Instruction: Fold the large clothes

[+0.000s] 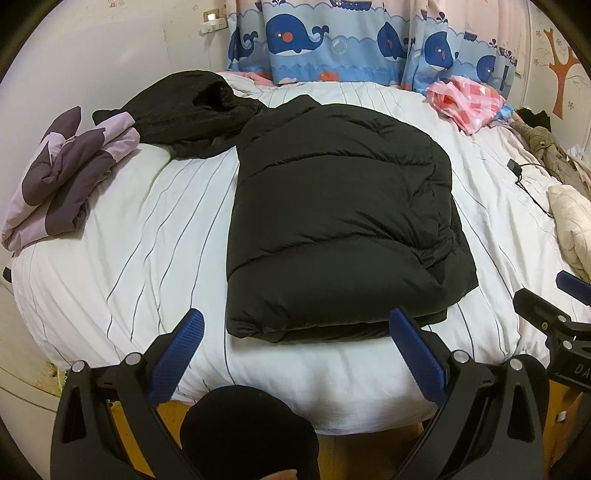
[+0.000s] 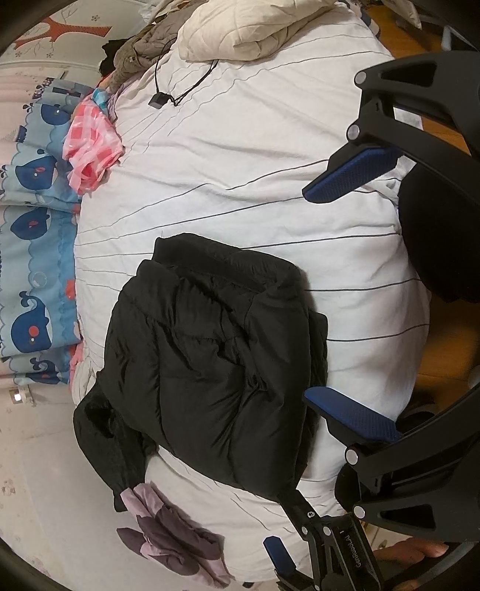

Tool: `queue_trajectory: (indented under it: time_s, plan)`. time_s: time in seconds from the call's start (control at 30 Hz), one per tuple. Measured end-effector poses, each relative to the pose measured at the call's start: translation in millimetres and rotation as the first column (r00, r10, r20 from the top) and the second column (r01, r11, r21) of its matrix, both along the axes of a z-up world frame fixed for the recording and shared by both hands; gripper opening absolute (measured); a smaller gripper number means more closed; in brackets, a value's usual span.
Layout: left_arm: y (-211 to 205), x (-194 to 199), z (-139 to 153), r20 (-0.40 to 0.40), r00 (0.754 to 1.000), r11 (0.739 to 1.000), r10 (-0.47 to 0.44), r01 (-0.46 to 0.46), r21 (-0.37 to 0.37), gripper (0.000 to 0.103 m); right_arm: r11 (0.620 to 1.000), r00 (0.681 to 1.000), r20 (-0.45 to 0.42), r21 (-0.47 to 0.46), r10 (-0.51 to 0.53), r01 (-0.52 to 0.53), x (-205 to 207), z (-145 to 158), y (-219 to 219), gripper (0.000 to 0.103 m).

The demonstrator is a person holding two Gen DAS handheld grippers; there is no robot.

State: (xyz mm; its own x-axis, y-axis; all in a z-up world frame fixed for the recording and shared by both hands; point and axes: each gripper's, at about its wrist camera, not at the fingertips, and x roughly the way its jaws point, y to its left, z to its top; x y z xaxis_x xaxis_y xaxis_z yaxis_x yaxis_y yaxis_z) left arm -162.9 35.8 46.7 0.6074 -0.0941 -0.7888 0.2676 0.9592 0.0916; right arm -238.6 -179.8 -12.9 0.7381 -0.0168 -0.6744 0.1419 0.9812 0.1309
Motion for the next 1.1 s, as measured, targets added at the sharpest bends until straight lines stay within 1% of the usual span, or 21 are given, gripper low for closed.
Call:
queue_trajectory:
  time_s: [0.27,0.5,0.77,0.93,1.1]
  plan:
    - [2,3,-3,0.003,1.0,1.0,0.008,-0.008,-0.002,0.096,1.0,1.0,-0.004,0.007,0.018,-0.018,4,-1,3,0.096]
    - [10,-4,2,0.023,1.0,1.0,0.019,-0.019,0.0,0.096,0.999,0.999,0.011,-0.011,0.031,-0.031,1,5,13,0.096]
    - [23,-5,4,0.038,0.998,0.999,0.05,-0.051,0.019,0.096,0.999,0.999,0.011,-0.014,0.038,-0.038,-1,6,18,0.096]
    - [26,-8,7,0.056,0.997,0.998,0.054,-0.056,0.033,0.096,0.998,0.999,0.011,-0.019,0.053,-0.052,-2,7,25,0.096]
    - [31,-7,2,0.048,0.997,0.997,0.062,-0.064,0.035,0.096,0.997,0.997,0.0,-0.026,0.071,-0.071,2,6,33,0.096]
